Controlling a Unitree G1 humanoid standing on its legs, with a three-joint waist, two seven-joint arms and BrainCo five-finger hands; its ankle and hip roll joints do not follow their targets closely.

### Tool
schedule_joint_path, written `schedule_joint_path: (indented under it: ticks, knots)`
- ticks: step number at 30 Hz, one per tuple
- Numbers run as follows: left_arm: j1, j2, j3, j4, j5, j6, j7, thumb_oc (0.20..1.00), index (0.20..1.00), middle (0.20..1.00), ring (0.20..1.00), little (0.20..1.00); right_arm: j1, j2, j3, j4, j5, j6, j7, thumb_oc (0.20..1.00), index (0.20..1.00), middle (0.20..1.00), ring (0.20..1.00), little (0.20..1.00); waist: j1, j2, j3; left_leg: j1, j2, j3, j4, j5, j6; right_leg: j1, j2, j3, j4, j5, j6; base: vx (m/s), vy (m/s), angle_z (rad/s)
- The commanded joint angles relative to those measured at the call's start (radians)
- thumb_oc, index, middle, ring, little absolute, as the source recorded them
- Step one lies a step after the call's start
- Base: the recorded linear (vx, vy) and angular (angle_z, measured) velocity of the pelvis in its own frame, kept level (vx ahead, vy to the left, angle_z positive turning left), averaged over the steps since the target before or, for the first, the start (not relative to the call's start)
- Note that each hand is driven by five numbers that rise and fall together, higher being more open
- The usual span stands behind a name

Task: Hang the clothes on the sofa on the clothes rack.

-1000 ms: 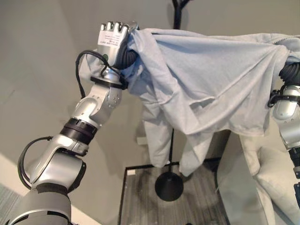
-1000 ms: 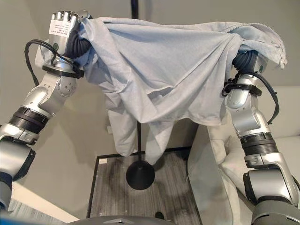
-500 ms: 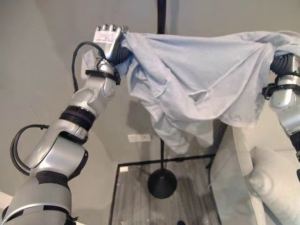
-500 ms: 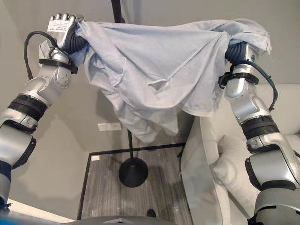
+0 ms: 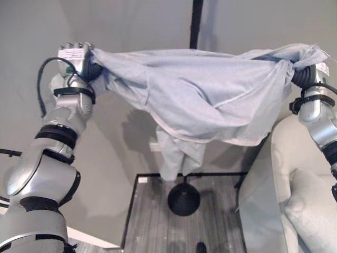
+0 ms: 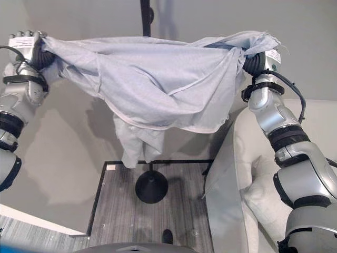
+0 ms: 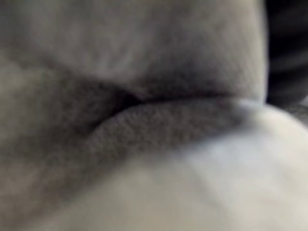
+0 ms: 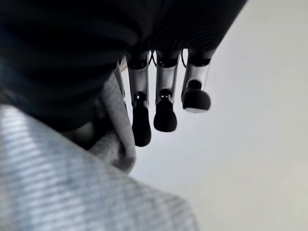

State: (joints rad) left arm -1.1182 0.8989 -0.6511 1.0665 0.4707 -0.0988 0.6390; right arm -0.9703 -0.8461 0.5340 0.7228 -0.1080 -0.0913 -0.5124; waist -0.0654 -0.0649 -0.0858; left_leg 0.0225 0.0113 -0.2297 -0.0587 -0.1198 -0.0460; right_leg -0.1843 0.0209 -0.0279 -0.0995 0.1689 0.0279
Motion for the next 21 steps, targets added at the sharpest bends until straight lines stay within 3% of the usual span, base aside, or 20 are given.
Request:
schedule_joint_path:
  ticks: [1, 4, 8, 9, 11, 12, 17, 20, 21]
  knots:
    - [0.027, 0.03, 0.012, 0.101, -0.072, 0.053, -0.008, 0.2, 0.2, 0.2, 0.2, 0.2, -0.048, -0.056, -0.065, 0.098, 0.032, -0.005, -0.016, 0.2, 0.2, 0.2, 0.2, 0.2, 0.031, -0.021, -0.017, -0.097, 0.043, 0.003, -0.029, 0.096, -0.077, 0.012, -0.043, -0.002, 0.012, -0.097, 0.145, 0.02, -0.03, 0.27]
    - [0.092, -0.016, 0.04, 0.1, -0.073, 0.05, -0.014, 0.2, 0.2, 0.2, 0.2, 0.2, 0.001, -0.031, -0.083, 0.095, 0.03, -0.003, -0.014, 0.2, 0.2, 0.2, 0.2, 0.2, 0.032, -0.026, -0.009, -0.111, 0.042, -0.004, -0.029, 0.101, -0.078, 0.005, -0.043, -0.01, 0.012, -0.098, 0.143, -0.01, -0.028, 0.24]
    - [0.264, -0.154, 0.133, 0.056, -0.103, 0.03, -0.011, 0.2, 0.2, 0.2, 0.2, 0.2, 0.18, 0.083, -0.166, 0.032, 0.018, 0.005, -0.018, 0.2, 0.2, 0.2, 0.2, 0.2, 0.032, -0.026, 0.009, -0.13, 0.037, -0.019, -0.029, 0.104, -0.077, -0.006, -0.042, -0.013, 0.012, -0.102, 0.137, 0.0, -0.014, 0.1]
    - [0.268, -0.154, 0.134, 0.054, -0.102, 0.031, -0.011, 0.2, 0.2, 0.2, 0.2, 0.2, 0.185, 0.083, -0.168, 0.029, 0.016, 0.006, -0.018, 0.2, 0.2, 0.2, 0.2, 0.2, 0.033, -0.026, 0.007, -0.13, 0.037, -0.019, -0.029, 0.104, -0.077, -0.005, -0.042, -0.013, 0.012, -0.102, 0.137, 0.01, -0.004, 0.04]
    - [0.372, -0.251, 0.195, 0.005, -0.147, 0.009, 0.0, 0.2, 0.2, 0.2, 0.2, 0.2, 0.284, 0.147, -0.204, -0.009, 0.002, 0.005, -0.028, 0.2, 0.2, 0.2, 0.2, 0.2, 0.031, -0.022, 0.014, -0.131, 0.033, -0.023, -0.029, 0.1, -0.074, -0.006, -0.041, -0.008, 0.012, -0.107, 0.132, 0.0, 0.0, 0.0]
    - [0.377, -0.252, 0.196, 0.002, -0.146, 0.01, 0.0, 0.2, 0.2, 0.2, 0.2, 0.2, 0.288, 0.147, -0.204, -0.012, 0.001, 0.006, -0.028, 0.2, 0.2, 0.2, 0.2, 0.2, 0.031, -0.021, 0.012, -0.13, 0.033, -0.023, -0.029, 0.1, -0.074, -0.006, -0.041, -0.008, 0.012, -0.107, 0.132, 0.0, 0.0, 0.0]
    - [0.571, -0.442, 0.279, -0.152, -0.224, -0.038, 0.0, 0.2, 0.2, 0.2, 0.2, 0.2, 0.478, 0.247, -0.262, -0.047, -0.034, 0.0, -0.036, 0.2, 0.2, 0.2, 0.2, 0.2, 0.035, -0.014, 0.01, -0.117, 0.029, -0.032, -0.029, 0.091, -0.069, 0.01, -0.04, 0.004, 0.012, -0.12, 0.12, 0.02, -0.007, -0.01]
    - [0.743, -0.634, 0.328, -0.274, -0.496, -0.115, -0.078, 0.2, 0.2, 0.2, 0.2, 0.2, 0.635, 0.394, -0.266, -0.094, -0.023, -0.01, -0.033, 0.2, 0.2, 0.2, 0.2, 0.2, 0.036, -0.002, 0.004, -0.093, 0.025, -0.046, -0.029, 0.085, -0.06, 0.034, -0.039, 0.022, 0.012, -0.128, 0.109, 0.03, -0.013, -0.01]
    - [0.745, -0.633, 0.327, -0.275, -0.497, -0.115, -0.079, 0.244, 0.244, 0.244, 0.244, 0.244, 0.637, 0.394, -0.265, -0.095, -0.023, -0.01, -0.032, 0.2, 0.2, 0.2, 0.2, 0.2, 0.036, -0.002, 0.003, -0.092, 0.025, -0.046, -0.029, 0.084, -0.06, 0.035, -0.039, 0.023, 0.012, -0.128, 0.109, 0.0, 0.0, 0.0]
